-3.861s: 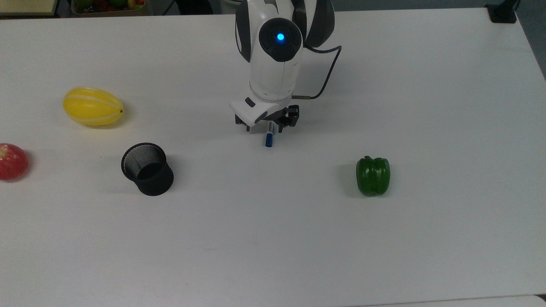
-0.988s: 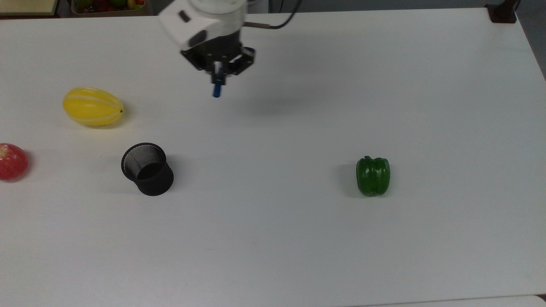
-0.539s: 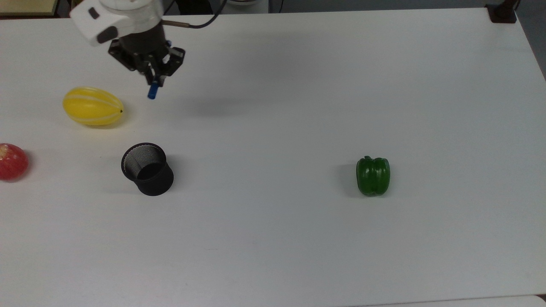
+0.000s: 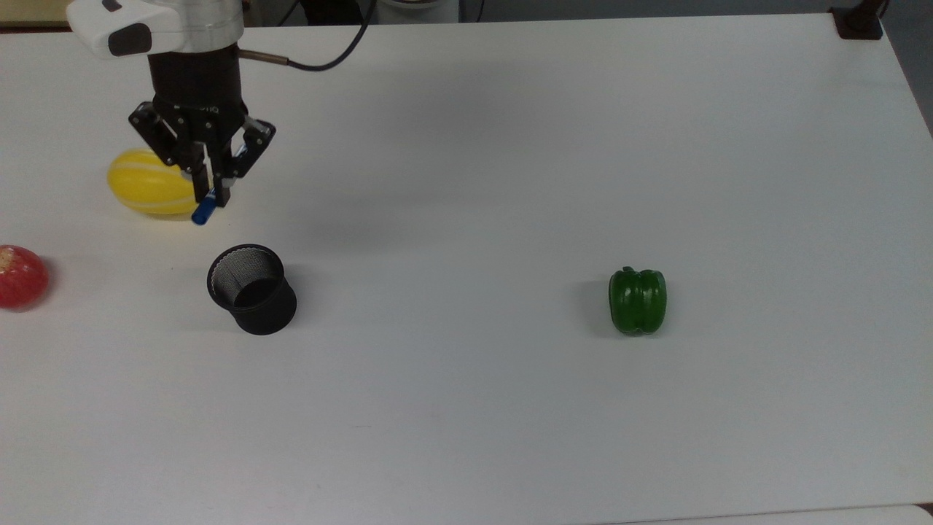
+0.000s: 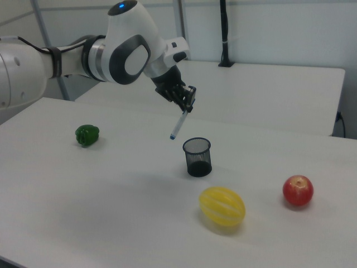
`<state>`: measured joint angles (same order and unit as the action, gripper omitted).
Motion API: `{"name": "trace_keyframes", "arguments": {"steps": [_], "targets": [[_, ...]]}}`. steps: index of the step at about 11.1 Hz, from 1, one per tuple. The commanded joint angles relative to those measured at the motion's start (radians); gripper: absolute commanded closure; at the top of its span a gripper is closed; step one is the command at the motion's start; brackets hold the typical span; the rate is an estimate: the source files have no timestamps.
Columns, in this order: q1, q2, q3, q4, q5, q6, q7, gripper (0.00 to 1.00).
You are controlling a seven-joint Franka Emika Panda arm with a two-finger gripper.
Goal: Place marker
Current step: 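Lower the marker tip-first into the pen cup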
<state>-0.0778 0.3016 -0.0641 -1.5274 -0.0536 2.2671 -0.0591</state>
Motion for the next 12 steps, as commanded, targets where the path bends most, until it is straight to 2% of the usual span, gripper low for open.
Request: {"name": "trace_keyframes", "arguments": {"steps": [1,4,12], "targets": [[-0.008,0.040,-0.005,-0.036,0.018,0.257,-0.005,0.90],[-0.007,0.066,-0.005,-0.082,0.017,0.470,0.013,0.90],[0.003,0.180,-0.002,-0.089,0.011,0.564,0.018,0.89]]}}
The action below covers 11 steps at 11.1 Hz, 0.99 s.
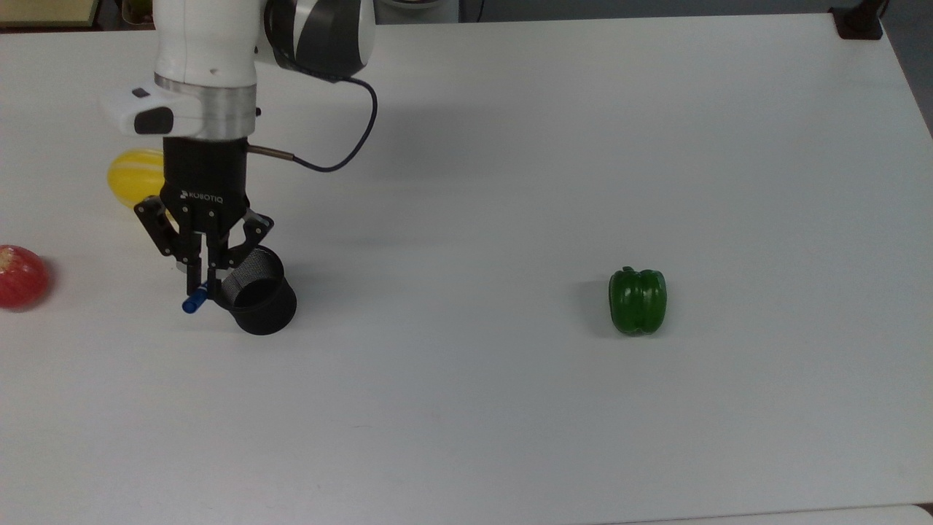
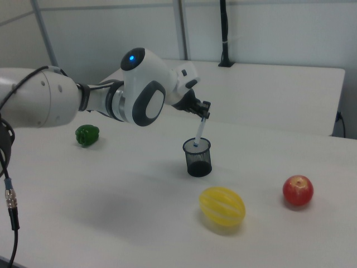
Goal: Place marker
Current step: 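Lower the marker tip-first into the pen cup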
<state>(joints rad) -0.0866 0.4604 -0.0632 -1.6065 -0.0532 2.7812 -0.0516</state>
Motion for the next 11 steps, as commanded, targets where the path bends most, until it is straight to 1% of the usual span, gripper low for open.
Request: {"name": "trace_keyframes", "arguments": {"steps": [1,5,6,7,8,9,11], "targets": [[0.011,0.021,-0.001,-0.019,0.010,0.052,0.012,0.89],[0.013,0.021,0.002,-0.032,0.010,0.052,0.022,0.87],[0.015,0.021,0.002,-0.036,0.010,0.052,0.022,0.85],[0.015,0.021,0.003,-0.036,0.010,0.052,0.022,0.81],[0.015,0.020,0.003,-0.036,0.010,0.052,0.022,0.68],[0.015,0.020,0.003,-0.036,0.010,0.051,0.022,0.34],[0.016,0.020,0.003,-0.038,0.010,0.049,0.030,0.00]]}}
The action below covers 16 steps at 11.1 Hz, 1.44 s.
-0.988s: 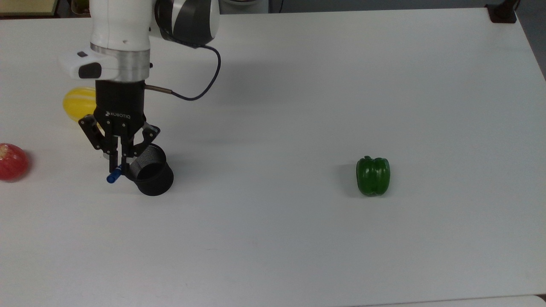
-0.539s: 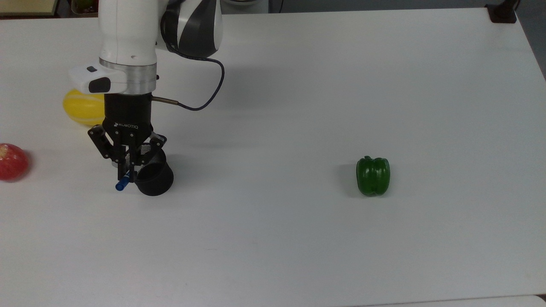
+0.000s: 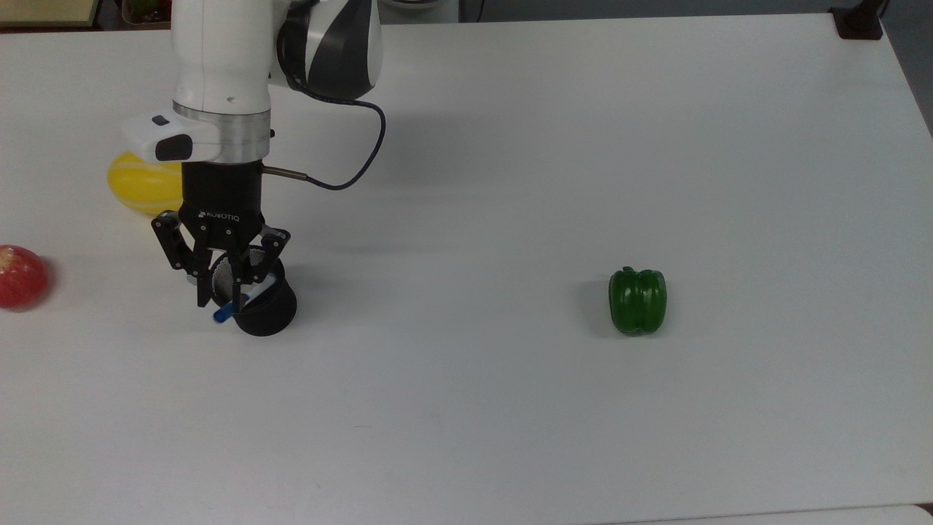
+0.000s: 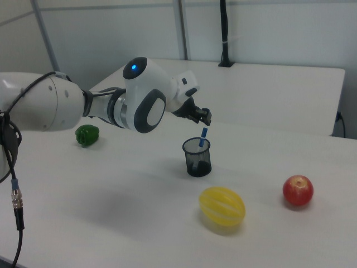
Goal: Place marker
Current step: 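Lower the marker tip-first into the pen cup, then open the gripper to release the marker and raise it away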
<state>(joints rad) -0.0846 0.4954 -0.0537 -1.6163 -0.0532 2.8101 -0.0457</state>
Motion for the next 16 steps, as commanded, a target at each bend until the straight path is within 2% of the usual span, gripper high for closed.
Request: {"name": "trace_keyframes", "arguments": {"steps": [1,7,9,12,16], "targets": [[0.014,-0.015,-0.006,-0.028,0.010,0.020,0.030,0.00],[0.023,-0.026,-0.002,-0.019,0.001,0.005,0.027,0.00],[0.055,-0.049,-0.003,-0.013,0.000,-0.069,0.027,0.00],[0.107,-0.135,-0.001,-0.013,-0.002,-0.272,0.027,0.00],[0.196,-0.276,-0.001,-0.011,0.001,-0.649,0.030,0.00]]}}
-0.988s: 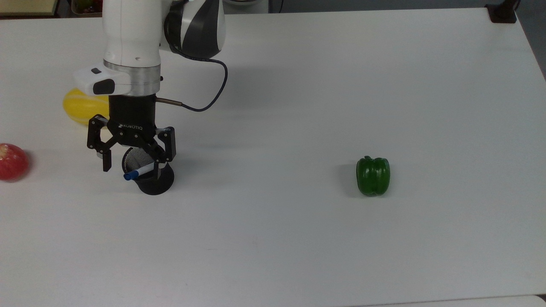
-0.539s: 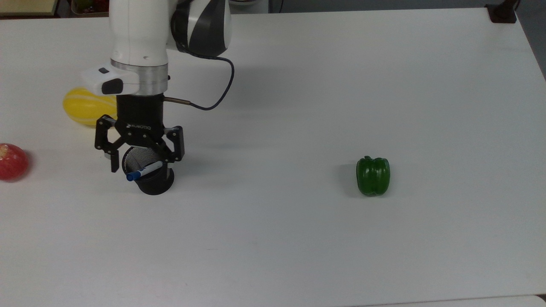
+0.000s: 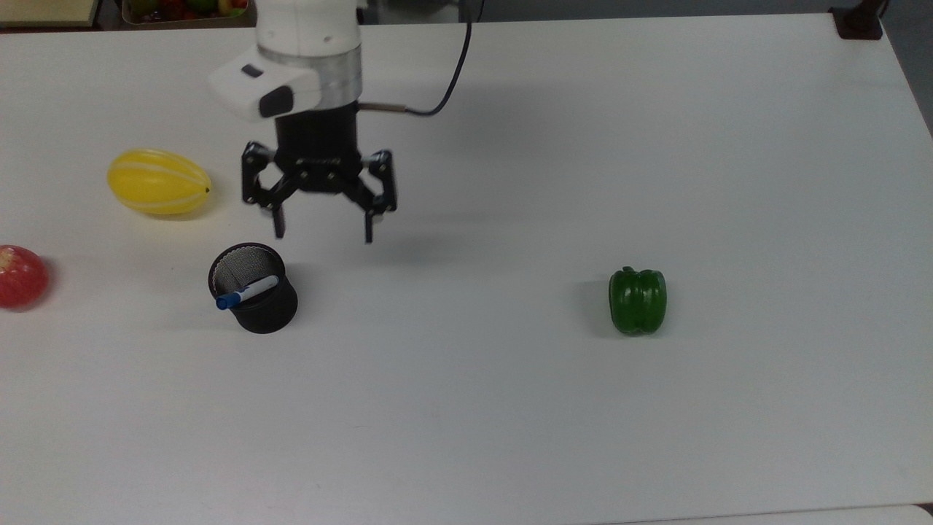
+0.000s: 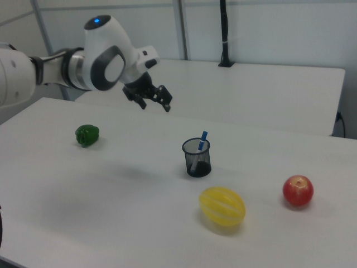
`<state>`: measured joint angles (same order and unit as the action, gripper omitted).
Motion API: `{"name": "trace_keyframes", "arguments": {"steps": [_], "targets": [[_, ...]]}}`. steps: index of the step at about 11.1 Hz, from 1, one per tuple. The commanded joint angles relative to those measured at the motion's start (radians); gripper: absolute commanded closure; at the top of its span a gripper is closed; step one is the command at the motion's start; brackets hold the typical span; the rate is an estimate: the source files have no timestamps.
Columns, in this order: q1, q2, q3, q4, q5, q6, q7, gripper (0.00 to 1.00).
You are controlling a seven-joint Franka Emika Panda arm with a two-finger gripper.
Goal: Place marker
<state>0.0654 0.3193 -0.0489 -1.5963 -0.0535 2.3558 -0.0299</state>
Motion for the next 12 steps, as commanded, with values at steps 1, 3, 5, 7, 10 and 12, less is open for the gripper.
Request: {"name": "trace_keyframes", "arguments": {"steps": [1,3,5,7,10,12], "targets": [[0.066,-0.136,-0.006,-0.031,0.000,-0.301,0.015,0.00],[0.085,-0.196,-0.006,-0.031,0.001,-0.448,0.016,0.00],[0.109,-0.267,-0.006,-0.031,0.006,-0.608,0.016,0.00],[0.109,-0.304,-0.006,-0.031,0.006,-0.720,0.015,0.00],[0.108,-0.299,-0.006,-0.031,0.001,-0.724,0.016,0.00],[0.100,-0.299,-0.008,-0.025,0.003,-0.725,0.016,0.00]]}}
